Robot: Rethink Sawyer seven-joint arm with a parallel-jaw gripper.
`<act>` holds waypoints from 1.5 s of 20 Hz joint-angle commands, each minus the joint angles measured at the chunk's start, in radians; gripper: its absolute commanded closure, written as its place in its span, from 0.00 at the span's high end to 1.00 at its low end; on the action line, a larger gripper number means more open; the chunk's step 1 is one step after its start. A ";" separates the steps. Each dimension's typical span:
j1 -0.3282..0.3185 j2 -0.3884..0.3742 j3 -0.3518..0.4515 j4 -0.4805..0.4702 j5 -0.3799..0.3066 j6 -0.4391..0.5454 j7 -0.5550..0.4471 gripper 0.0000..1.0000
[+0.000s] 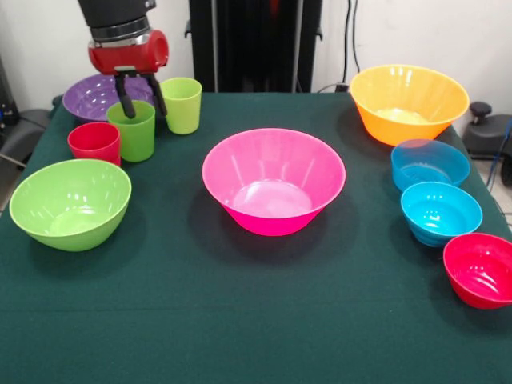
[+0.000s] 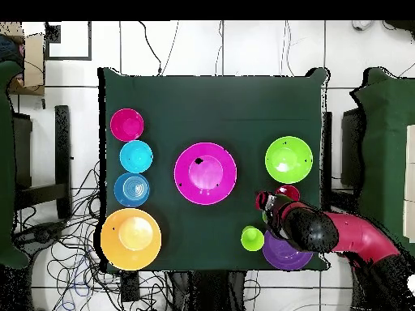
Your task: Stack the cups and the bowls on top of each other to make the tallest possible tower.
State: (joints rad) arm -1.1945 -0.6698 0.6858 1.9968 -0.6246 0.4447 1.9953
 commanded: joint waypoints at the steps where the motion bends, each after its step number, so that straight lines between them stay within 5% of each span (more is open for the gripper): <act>1: -0.010 0.063 0.027 -0.097 -0.095 0.129 -0.280 1.00; 30: -0.049 0.046 0.061 -0.107 -0.096 0.203 -0.312 1.00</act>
State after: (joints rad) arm -1.2499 -0.6086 0.6992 1.9479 -0.6549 0.5057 1.9951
